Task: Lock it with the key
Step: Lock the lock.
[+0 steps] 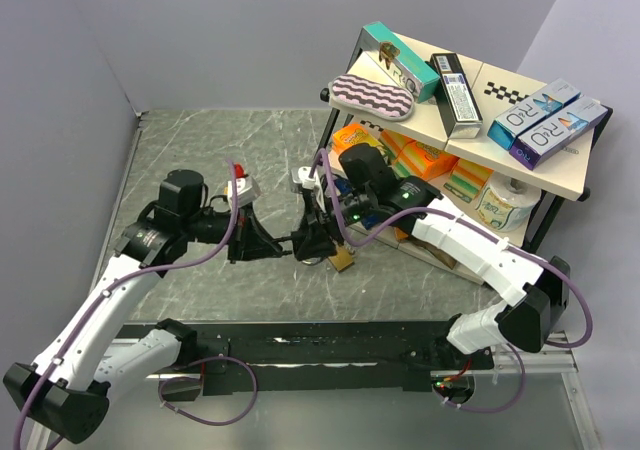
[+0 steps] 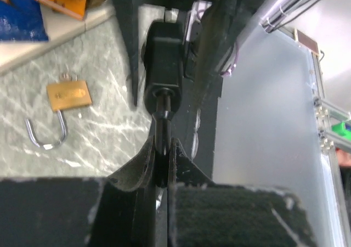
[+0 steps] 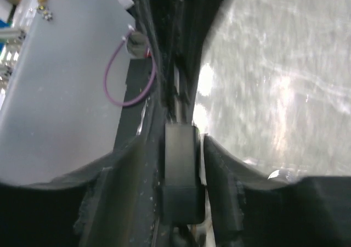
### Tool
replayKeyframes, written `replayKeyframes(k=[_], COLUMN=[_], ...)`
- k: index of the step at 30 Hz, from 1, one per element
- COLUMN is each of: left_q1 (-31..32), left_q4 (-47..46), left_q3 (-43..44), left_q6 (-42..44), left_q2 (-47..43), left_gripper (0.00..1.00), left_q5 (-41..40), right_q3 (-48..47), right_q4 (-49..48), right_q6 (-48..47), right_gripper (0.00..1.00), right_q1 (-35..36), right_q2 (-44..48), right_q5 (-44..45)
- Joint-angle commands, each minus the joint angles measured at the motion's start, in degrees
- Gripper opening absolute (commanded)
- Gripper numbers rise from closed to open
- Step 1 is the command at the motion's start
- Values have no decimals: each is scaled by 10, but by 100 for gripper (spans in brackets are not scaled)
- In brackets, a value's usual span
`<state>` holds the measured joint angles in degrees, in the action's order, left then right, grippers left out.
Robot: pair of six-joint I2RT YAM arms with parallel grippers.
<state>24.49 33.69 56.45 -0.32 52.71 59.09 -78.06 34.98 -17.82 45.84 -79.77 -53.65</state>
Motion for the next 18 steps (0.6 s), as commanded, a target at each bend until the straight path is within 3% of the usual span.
replayKeyframes(k=[1,6,13,18], left_q1=[10,6,5,5], left_q4=[-117,-104,-106,-122], left_q3=[15,27,45,53], left_q6=[-8,-4,-6,-32], left_q2=[-5,-27,-31,-29], left_gripper=[1,1,1,1], left_q5=[17,11,15,30], right_q3=[-11,16,27,42], right_q4=[-112,-115,-110,-123], right_q6=[31,34,24,28], right_gripper=[65,70,83,83], right_q1=[-1,-40,-40,-41], right_q2=[7,34,49,51], right_q5=[-74,-100,-108,-107])
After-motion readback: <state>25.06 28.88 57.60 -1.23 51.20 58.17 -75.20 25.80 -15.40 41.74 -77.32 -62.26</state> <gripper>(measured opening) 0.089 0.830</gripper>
